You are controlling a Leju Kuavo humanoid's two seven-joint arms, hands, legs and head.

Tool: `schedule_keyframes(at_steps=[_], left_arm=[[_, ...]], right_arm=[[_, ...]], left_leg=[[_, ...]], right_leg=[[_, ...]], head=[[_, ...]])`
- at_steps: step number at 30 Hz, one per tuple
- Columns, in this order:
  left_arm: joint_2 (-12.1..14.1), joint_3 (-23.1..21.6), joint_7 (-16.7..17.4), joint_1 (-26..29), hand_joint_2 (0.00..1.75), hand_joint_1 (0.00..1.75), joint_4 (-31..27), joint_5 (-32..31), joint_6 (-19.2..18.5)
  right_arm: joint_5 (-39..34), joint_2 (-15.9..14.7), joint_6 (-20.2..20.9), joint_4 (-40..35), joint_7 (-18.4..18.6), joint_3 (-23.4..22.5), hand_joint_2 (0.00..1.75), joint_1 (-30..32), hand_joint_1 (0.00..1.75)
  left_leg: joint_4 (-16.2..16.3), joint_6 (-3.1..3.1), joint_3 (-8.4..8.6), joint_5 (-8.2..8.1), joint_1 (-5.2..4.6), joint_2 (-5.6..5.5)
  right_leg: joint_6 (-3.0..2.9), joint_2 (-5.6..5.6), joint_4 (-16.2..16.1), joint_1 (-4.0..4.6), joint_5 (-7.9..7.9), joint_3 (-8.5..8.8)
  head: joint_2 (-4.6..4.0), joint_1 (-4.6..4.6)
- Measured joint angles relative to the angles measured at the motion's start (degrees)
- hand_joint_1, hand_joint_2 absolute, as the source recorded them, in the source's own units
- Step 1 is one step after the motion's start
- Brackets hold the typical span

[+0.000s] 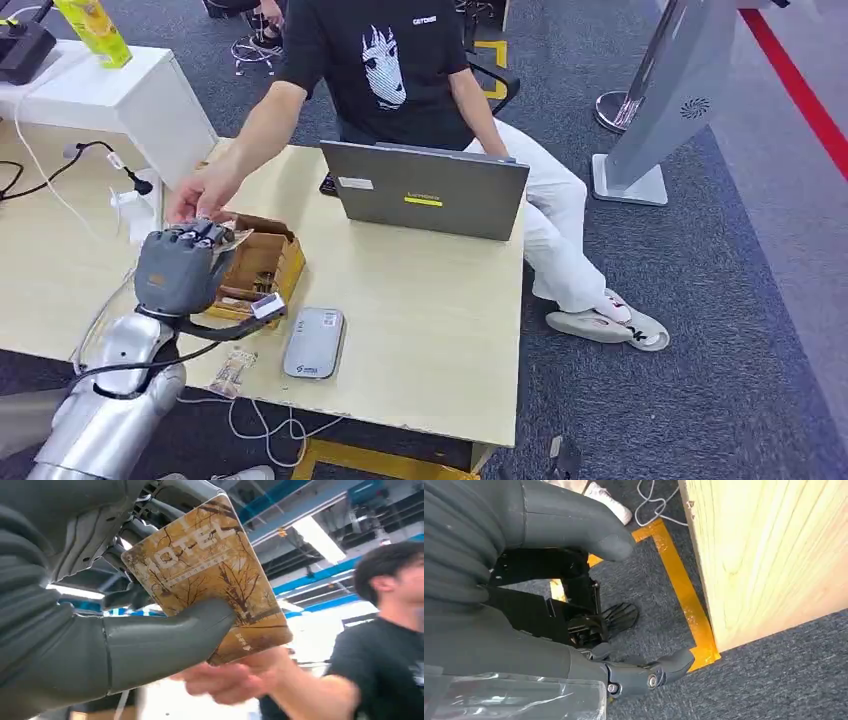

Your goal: Pass the card to the sensor for recognition and then transmit it.

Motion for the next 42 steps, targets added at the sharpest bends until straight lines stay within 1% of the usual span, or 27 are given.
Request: schedule_keyframes(at_steps=[4, 8, 12, 17, 19, 20, 24, 28, 31, 37, 42], left_arm=[[-2.7, -4.4, -0.1, -0.4, 1.75, 1.75, 1.4, -1.5, -0.5], [-5.0, -9.2, -0.2, -0.4, 1.75, 1.75, 2.7, -1.4, -1.8], [-5.6, -13.2, -0.2, -0.4, 1.75, 1.75, 4.5, 0.0, -4.6], [-5.6, -16.2, -0.4, -0.7, 1.75, 1.75, 7.3, 0.6, -6.9], [-5.4, -17.0, -0.5, -0.7, 1.75, 1.75, 8.3, 1.0, -9.3], [-5.4, -17.3, -0.5, -0.8, 1.75, 1.75, 8.7, 1.1, -10.0], [-5.2, -17.9, -0.4, -0.8, 1.75, 1.75, 9.6, 1.4, -10.9], [-4.9, -18.7, -0.4, -1.2, 1.75, 1.75, 10.6, 1.6, -13.7], [-4.7, -19.0, -0.4, -1.3, 1.75, 1.75, 11.3, 1.8, -15.2], [-4.4, -19.7, -0.4, -1.6, 1.75, 1.75, 12.5, 2.1, -16.1], [-4.5, -20.1, -0.4, -2.6, 1.75, 1.75, 13.5, 2.3, -18.0]], right_arm=[[-0.4, 0.0, 0.0, 0.0, 0.5, 0.0, 1.75, -0.2, 0.0], [-0.9, 0.0, 0.0, 0.0, 0.7, 0.0, 1.75, -0.2, 0.0], [-1.4, 0.0, 0.0, 0.0, 0.7, 0.3, 1.75, -0.2, 0.0], [-1.6, 0.0, 0.0, 0.0, 0.8, 0.5, 1.75, -0.2, 0.0], [-2.0, 0.0, 0.0, 0.0, 0.8, 0.6, 1.75, -0.2, 0.0], [-2.1, 0.0, 0.0, 0.0, 0.8, 0.6, 1.75, -0.2, 0.0], [-2.3, 0.0, 0.0, -0.1, 0.9, 0.6, 1.75, -0.2, 0.0], [-2.6, 0.0, 0.0, -0.1, 0.8, 0.7, 1.75, -0.2, 0.0], [-3.1, 0.0, 0.0, -0.1, 0.8, 0.7, 1.75, -0.2, 0.0], [-3.3, 0.0, 0.0, -0.1, 0.8, 0.7, 1.75, -0.2, 0.0], [-3.5, 0.0, 0.0, -0.1, 0.8, 0.7, 1.75, -0.2, 0.0]], left_leg=[[0.0, 0.0, -0.01, 0.0, -0.01, -0.01], [0.0, 0.0, -0.01, 0.0, -0.01, -0.01], [0.0, 0.0, 0.0, 0.0, 0.0, 0.0], [0.0, 0.0, -0.01, 0.0, 0.03, 0.02], [0.0, 0.0, -0.01, 0.0, 0.03, 0.03], [0.0, 0.0, -0.01, 0.0, 0.03, 0.03], [0.0, 0.0, -0.02, 0.0, 0.02, 0.02], [0.0, 0.0, -0.01, 0.0, 0.02, 0.02], [0.0, -0.01, -0.01, 0.0, 0.03, 0.02], [0.0, -0.01, -0.01, 0.0, 0.03, 0.02], [0.0, -0.01, 0.0, 0.0, 0.02, 0.0]], right_leg=[[-0.01, 0.0, 0.0, 0.0, 0.02, 0.01], [-0.01, 0.0, 0.0, 0.0, 0.02, 0.01], [-0.01, 0.01, 0.0, 0.01, 0.02, 0.0], [-0.02, 0.0, 0.0, 0.03, 0.02, 0.0], [-0.02, 0.01, 0.0, 0.03, 0.01, 0.0], [-0.02, 0.01, 0.0, 0.03, 0.01, 0.0], [-0.02, 0.0, 0.0, 0.03, 0.01, 0.0], [-0.02, 0.0, 0.0, 0.03, 0.02, 0.01], [-0.02, 0.0, 0.0, 0.03, 0.02, 0.01], [-0.02, 0.0, 0.0, 0.03, 0.02, 0.0], [-0.02, -0.01, 0.0, 0.03, 0.01, 0.03]], head=[[0.0, 0.0], [0.0, 0.0], [0.0, 0.0], [0.0, 0.0], [0.0, 0.0], [-0.02, 0.0], [0.0, 0.0], [0.0, 0.0], [0.0, 0.0], [0.0, 0.0], [0.0, 0.0]])
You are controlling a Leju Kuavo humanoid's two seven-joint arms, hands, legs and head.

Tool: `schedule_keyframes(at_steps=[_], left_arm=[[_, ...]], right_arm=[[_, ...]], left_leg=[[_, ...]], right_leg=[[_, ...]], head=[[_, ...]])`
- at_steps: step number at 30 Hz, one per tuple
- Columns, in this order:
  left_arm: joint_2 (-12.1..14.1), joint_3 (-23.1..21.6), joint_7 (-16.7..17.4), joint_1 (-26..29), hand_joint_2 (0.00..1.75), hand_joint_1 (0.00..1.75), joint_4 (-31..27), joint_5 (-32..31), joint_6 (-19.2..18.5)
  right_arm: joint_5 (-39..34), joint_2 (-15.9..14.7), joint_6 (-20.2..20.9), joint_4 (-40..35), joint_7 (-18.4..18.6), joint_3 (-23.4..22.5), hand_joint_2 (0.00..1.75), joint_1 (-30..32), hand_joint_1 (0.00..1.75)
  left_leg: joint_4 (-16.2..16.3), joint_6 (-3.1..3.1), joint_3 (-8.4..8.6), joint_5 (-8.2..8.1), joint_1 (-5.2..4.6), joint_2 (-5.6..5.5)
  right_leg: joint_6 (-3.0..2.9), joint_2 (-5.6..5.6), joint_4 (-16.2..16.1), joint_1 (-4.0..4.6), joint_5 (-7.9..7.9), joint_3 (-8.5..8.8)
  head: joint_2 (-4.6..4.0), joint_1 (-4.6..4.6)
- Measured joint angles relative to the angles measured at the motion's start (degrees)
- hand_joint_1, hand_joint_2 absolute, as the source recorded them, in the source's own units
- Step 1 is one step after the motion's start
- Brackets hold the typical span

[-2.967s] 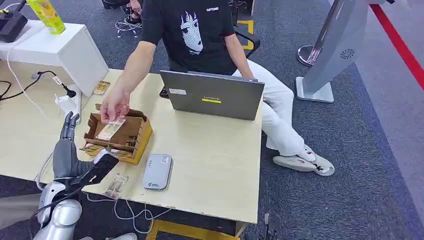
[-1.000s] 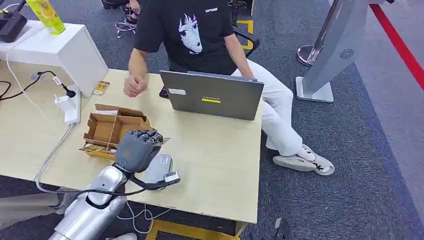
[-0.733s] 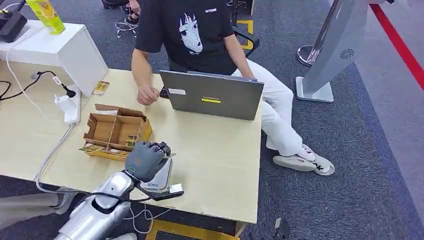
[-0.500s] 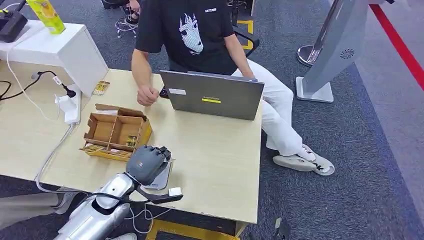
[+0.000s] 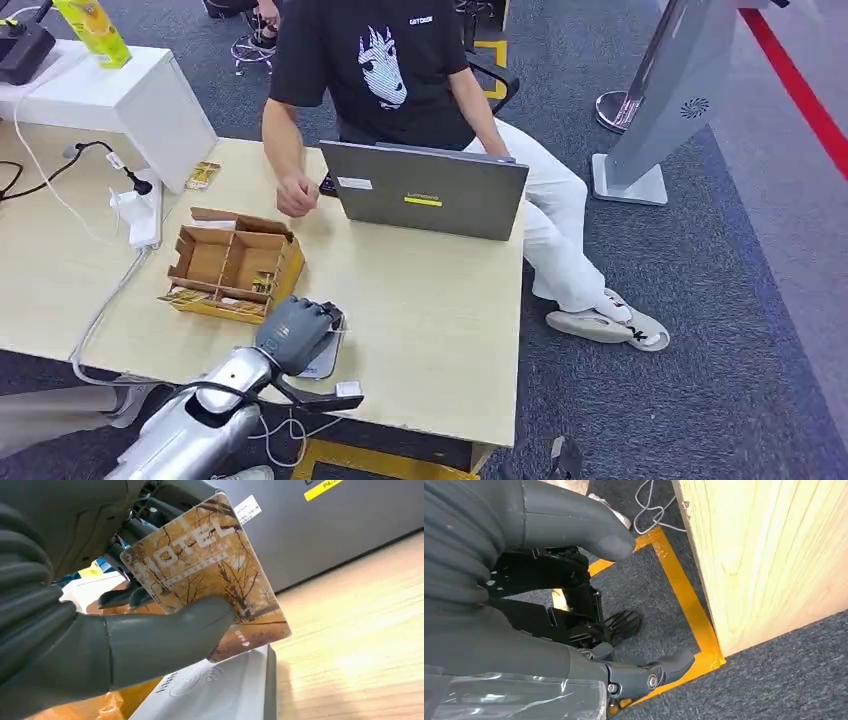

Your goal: Pass the card to the sensor for recognition and then transmit it.

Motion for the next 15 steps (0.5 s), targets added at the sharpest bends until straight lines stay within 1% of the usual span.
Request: schedule_keyframes(at_steps=[2, 4, 7, 8, 9, 12, 15], left_arm=[[0.0, -0.3, 0.0, -0.5, 1.75, 1.75, 0.5, -0.2, -0.5], [0.0, -0.7, 0.6, -0.7, 1.75, 1.75, 0.9, -1.4, 1.5], [0.1, -0.7, 2.4, -0.5, 1.75, 1.75, 1.3, -3.2, 9.9], [0.1, -0.7, 2.9, -0.6, 1.75, 1.75, 1.3, -3.4, 12.4], [0.2, -0.7, 3.2, -0.6, 1.75, 1.75, 1.3, -3.7, 14.1], [0.5, -0.5, 4.1, -0.6, 1.75, 1.75, 1.0, -4.3, 16.9], [0.7, 1.2, 4.7, -0.8, 1.75, 1.75, -0.7, -4.3, 19.2]], right_arm=[[-0.1, 0.0, 0.0, 0.0, 0.0, 0.0, 1.75, 0.0, 0.0], [-0.1, 0.0, 0.0, 0.0, 0.0, 0.1, 1.75, 0.0, 0.0], [-0.1, 0.0, 0.0, 0.0, 0.0, 0.1, 1.75, 0.0, 0.0], [-0.1, 0.0, 0.0, 0.0, 0.0, 0.1, 1.75, 0.0, 0.0], [-0.1, 0.0, 0.0, 0.0, 0.0, 0.2, 1.75, 0.0, 0.0], [-0.2, 0.0, 0.0, 0.0, 0.1, 0.2, 1.75, 0.0, 0.0], [-0.2, 0.0, 0.0, 0.0, 0.1, 0.5, 1.75, 0.1, 0.0]], left_leg=[[0.0, -0.01, 0.01, 0.01, 0.0, 0.0], [0.0, -0.01, 0.01, 0.02, 0.0, 0.0], [0.0, -0.04, 0.0, 0.05, 0.01, 0.0], [0.0, -0.04, 0.0, 0.05, 0.01, -0.04], [0.0, -0.04, 0.0, 0.05, 0.0, -0.05], [0.0, -0.04, -0.01, 0.05, 0.01, -0.04], [0.0, -0.04, -0.01, 0.05, 0.01, -0.04]], right_leg=[[0.0, 0.0, 0.0, 0.0, 0.0, 0.01], [0.0, -0.01, 0.0, 0.0, 0.0, 0.03], [-0.01, -0.01, 0.0, 0.0, 0.01, 0.01], [0.0, -0.02, 0.0, 0.0, 0.01, 0.02], [0.0, -0.03, 0.0, 0.0, 0.01, 0.03], [0.0, -0.01, 0.0, 0.0, 0.01, 0.0], [-0.01, -0.02, 0.0, 0.0, 0.01, 0.01]], head=[[0.0, 0.0], [0.0, 0.0], [0.0, 0.0], [0.0, 0.02], [-0.02, 0.0], [0.0, 0.0], [0.0, 0.0]])
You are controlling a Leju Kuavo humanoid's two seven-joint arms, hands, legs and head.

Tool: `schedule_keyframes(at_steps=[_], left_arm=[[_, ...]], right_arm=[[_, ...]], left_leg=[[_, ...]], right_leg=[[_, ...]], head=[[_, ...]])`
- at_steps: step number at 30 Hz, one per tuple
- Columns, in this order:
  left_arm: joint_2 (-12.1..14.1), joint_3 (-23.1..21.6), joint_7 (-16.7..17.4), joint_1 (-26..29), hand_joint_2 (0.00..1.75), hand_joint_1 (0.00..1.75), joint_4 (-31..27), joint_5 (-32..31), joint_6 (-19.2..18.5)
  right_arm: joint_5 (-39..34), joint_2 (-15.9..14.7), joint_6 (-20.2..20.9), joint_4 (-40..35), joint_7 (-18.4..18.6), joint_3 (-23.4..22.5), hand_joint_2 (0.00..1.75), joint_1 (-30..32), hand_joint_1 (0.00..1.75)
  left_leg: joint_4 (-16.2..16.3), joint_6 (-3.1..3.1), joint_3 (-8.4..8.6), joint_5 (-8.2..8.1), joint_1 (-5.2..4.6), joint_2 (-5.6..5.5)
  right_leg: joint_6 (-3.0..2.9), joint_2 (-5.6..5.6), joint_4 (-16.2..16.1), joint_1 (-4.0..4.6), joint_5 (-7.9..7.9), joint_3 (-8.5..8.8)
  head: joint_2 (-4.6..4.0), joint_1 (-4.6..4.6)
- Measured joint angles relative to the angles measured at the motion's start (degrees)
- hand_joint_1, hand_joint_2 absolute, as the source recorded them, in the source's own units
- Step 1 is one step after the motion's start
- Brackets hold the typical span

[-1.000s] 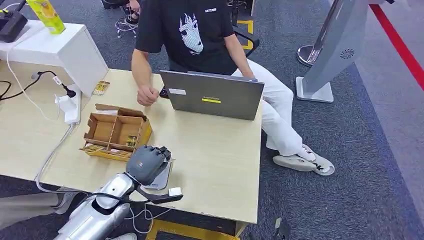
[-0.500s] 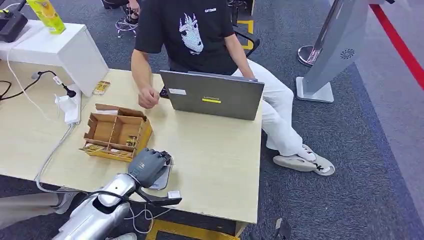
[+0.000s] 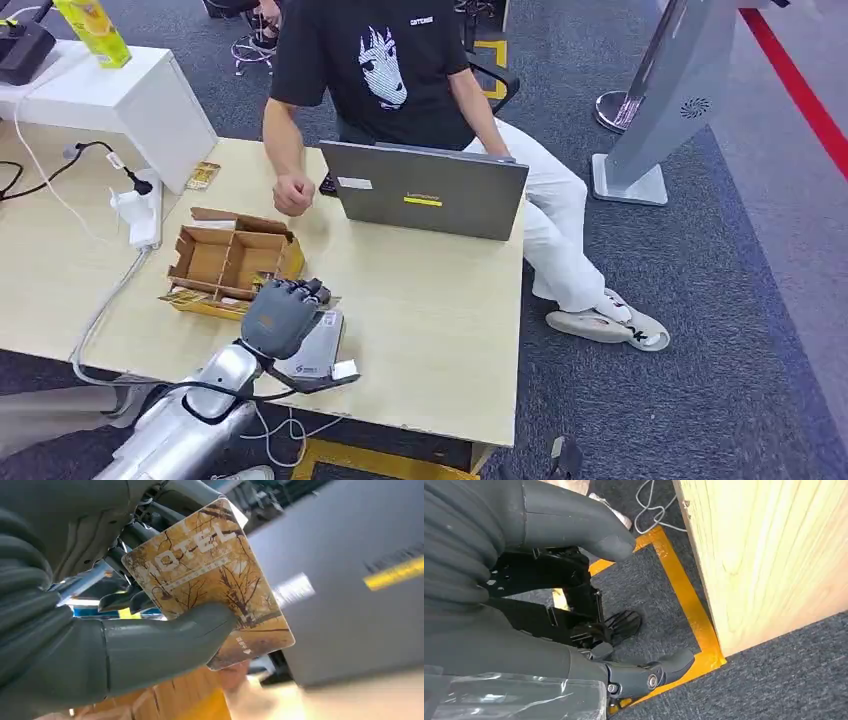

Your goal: Pass the card to the sensor for recognition and then transmit it.

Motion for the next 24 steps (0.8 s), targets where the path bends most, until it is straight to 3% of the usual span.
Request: schedule_keyframes(at_steps=[11, 24], left_arm=[[0.9, 7.8, -1.3, -2.6, 1.75, 1.75, -3.8, 2.5, -0.6], [2.0, 9.5, -1.2, -3.7, 1.75, 1.75, -3.8, 2.2, -1.1]], right_arm=[[-0.4, 0.0, 0.0, 0.0, 0.0, 0.9, 1.75, 0.1, 0.0], [-0.6, -0.1, 0.0, 0.0, 0.0, 1.0, 1.75, 0.1, 0.0]], left_leg=[[0.0, -0.02, 0.0, 0.01, 0.02, 0.0], [0.0, -0.02, 0.0, 0.01, 0.02, 0.01]], right_leg=[[0.0, 0.0, 0.0, 0.01, 0.0, 0.0], [0.0, 0.01, 0.0, 0.01, 0.0, -0.01]], head=[[0.0, 0.0], [0.0, 0.0]])
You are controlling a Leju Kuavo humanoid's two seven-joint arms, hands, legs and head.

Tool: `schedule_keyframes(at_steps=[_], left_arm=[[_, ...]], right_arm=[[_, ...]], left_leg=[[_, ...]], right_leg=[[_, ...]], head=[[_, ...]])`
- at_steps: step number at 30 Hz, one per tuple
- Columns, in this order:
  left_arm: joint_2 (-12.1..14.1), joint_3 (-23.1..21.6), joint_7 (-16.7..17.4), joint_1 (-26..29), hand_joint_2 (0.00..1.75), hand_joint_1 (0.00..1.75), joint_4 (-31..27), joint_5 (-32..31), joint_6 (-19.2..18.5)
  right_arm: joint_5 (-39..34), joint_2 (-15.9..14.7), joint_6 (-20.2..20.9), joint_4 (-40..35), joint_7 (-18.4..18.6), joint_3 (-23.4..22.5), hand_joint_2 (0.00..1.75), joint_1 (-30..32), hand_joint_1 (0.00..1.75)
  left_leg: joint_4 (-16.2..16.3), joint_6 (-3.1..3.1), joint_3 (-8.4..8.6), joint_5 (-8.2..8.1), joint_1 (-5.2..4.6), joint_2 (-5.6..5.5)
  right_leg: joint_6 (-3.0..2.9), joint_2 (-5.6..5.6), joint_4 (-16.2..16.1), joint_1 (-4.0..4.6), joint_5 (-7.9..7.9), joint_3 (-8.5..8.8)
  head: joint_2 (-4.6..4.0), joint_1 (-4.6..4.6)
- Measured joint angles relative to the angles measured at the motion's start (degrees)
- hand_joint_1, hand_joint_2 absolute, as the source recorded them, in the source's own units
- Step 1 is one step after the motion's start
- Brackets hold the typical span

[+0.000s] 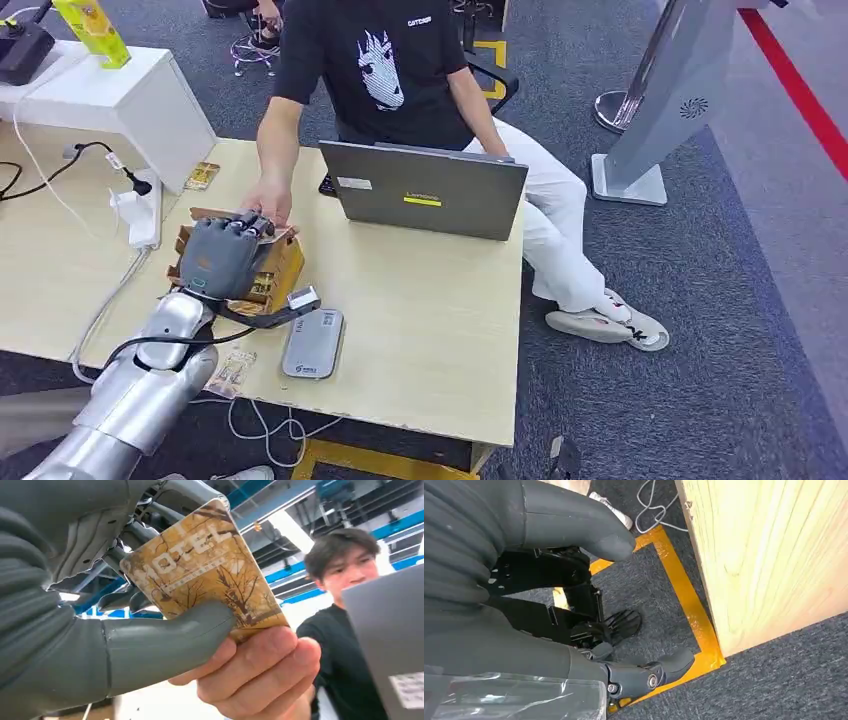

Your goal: Pass the card to the sensor for recognition and then transmit it.

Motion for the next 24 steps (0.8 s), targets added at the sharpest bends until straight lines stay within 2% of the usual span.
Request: schedule_keyframes(at_steps=[2, 3, 19, 24], left_arm=[[0.3, 0.6, -0.1, -0.7, 1.75, 1.75, 0.0, 0.3, -0.9], [0.5, 1.0, -0.9, -0.9, 1.75, 0.0, -0.4, 0.7, -1.3], [-0.2, 1.0, -2.6, -0.1, 1.75, 0.0, -1.4, 0.8, -2.0], [-0.7, 0.4, -3.5, 2.5, 1.75, 0.0, -3.7, 1.3, -3.1]], right_arm=[[0.0, 0.0, 0.0, 0.0, 0.0, 0.0, 1.75, 0.0, 0.0], [-0.1, 0.0, 0.0, 0.0, -0.1, 0.0, 1.75, 0.1, 0.0], [-0.3, 0.0, 0.0, 0.0, -0.1, 0.3, 1.75, 0.1, 0.0], [-0.8, 0.0, 0.0, 0.0, -0.2, 0.4, 1.75, 0.1, 0.0]], left_leg=[[0.0, 0.0, 0.0, 0.0, 0.0, 0.01], [0.0, 0.0, 0.0, 0.0, 0.0, 0.01], [0.0, 0.0, -0.01, 0.0, 0.0, 0.0], [0.0, 0.0, -0.01, -0.01, -0.01, 0.02]], right_leg=[[0.0, 0.01, 0.0, 0.0, 0.0, 0.0], [0.0, 0.0, 0.0, 0.0, 0.0, 0.0], [0.0, 0.0, 0.0, 0.0, 0.0, 0.0], [0.0, 0.01, 0.0, -0.01, 0.0, -0.02]], head=[[0.0, 0.0], [0.0, 0.0], [0.0, 0.0], [0.0, 0.0]])
